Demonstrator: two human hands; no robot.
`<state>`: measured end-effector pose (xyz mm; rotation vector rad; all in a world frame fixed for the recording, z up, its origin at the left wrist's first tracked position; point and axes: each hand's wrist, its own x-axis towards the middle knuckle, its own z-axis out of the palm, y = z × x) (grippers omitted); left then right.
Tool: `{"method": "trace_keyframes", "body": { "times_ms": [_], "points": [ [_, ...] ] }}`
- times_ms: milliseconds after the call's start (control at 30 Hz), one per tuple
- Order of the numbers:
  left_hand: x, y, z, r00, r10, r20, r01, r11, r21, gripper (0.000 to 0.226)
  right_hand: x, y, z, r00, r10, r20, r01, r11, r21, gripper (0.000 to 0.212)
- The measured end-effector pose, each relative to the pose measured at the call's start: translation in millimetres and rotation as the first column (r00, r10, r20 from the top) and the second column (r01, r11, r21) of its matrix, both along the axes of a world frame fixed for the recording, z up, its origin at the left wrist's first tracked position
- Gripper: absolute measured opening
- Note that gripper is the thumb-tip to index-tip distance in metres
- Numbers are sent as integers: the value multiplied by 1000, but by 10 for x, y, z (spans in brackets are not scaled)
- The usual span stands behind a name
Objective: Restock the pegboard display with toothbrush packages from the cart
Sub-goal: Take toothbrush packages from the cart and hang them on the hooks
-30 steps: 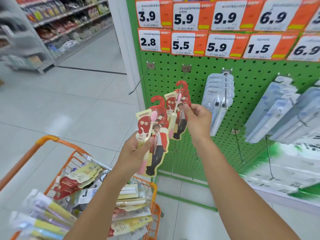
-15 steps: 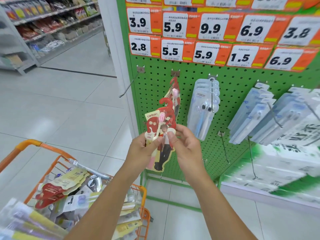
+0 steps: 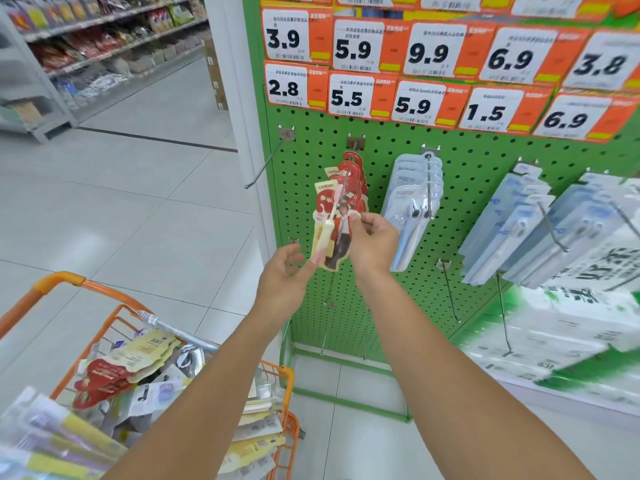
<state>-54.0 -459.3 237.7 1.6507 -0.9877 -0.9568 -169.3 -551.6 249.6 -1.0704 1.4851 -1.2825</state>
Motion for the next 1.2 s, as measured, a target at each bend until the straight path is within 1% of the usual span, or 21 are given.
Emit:
{"method": "trace_keyframes", "body": {
  "times_ms": [67, 133, 233, 300, 333, 433, 500, 533, 567, 600, 633, 667, 733, 800, 833, 900, 933, 967, 1033, 1133, 1200],
  "points": [
    [31, -20, -7, 1000, 18, -17, -18, 1000, -7, 44, 116, -112, -30, 997, -69, 41, 65, 995, 72, 23],
    [57, -20, -40, 999, 32, -37, -33, 999, -15, 38, 187, -147, -36, 985, -117, 130, 93, 981, 173, 33],
    [110, 36, -158, 998, 28, -59, -29, 1000, -8, 32, 234, -139, -87, 959, -134, 250, 54, 952, 303, 48],
    [171, 105, -263, 998, 21, -62, -20, 1000, 14, 29, 254, -72, -145, 941, -128, 314, 5, 931, 365, 53],
    [216, 149, -323, 998, 21, -64, -19, 999, 29, 27, 272, -20, -182, 938, -110, 328, -23, 926, 378, 51],
    [396, 363, -548, 998, 10, -65, -4, 996, 85, 14, 215, 342, -342, 954, 0, 299, -111, 928, 356, 23],
    [574, 611, -740, 999, 13, -52, -6, 990, 138, 4, 152, 750, -546, 968, 182, 174, -233, 910, 343, 12],
    [675, 775, -850, 999, 28, -36, -22, 987, 159, 2, 127, 983, -698, 937, 338, 86, -346, 870, 352, 9],
    [778, 957, -962, 999, 51, -11, -49, 984, 174, 2, 115, 1209, -887, 856, 517, -12, -476, 796, 373, 10],
    [880, 1143, -1069, 997, 82, 18, -83, 980, 181, 2, 114, 1434, -1077, 729, 675, -118, -585, 703, 406, 19],
    [972, 1325, -1163, 992, 116, 52, -123, 974, 188, 2, 132, 1632, -1274, 588, 778, -220, -655, 618, 435, 32],
    [1061, 1495, -1256, 985, 145, 92, -161, 967, 195, 3, 173, 1808, -1437, 453, 835, -312, -697, 550, 460, 48],
    [1220, 1796, -1417, 969, 154, 191, -196, 954, 226, 8, 321, 2056, -1669, 215, 869, -446, -759, 436, 483, 77],
    [1330, 2055, -1552, 950, 127, 286, -201, 948, 247, 13, 508, 2164, -1840, 14, 831, -557, -793, 348, 500, 95],
    [1359, 2179, -1613, 933, 135, 334, -222, 946, 237, 16, 611, 2205, -1904, -94, 791, -605, -796, 305, 523, 99],
    [1374, 2413, -1725, 888, 185, 421, -282, 942, 180, 18, 810, 2302, -2006, -280, 694, -663, -783, 234, 576, 96],
    [1367, 2522, -1793, 869, 215, 446, -314, 936, 160, 18, 887, 2350, -2050, -323, 658, -680, -779, 223, 586, 90],
    [1349, 2617, -1818, 853, 238, 464, -340, 929, 148, 19, 954, 2383, -2091, -325, 640, -696, -782, 233, 578, 82],
    [1333, 2791, -1897, 849, 258, 461, -371, 912, 173, 24, 1054, 2402, -2157, -289, 619, -730, -787, 280, 549, 69],
    [1328, 2927, -1950, 919, 218, 329, -322, 897, 304, 40, 1147, 2368, -2223, -287, 569, -770, -773, 337, 537, 49],
    [1325, 2908, -1947, 953, 210, 217, -276, 898, 342, 53, 1167, 2333, -2268, -265, 528, -807, -776, 380, 503, 31]
  ]
}}
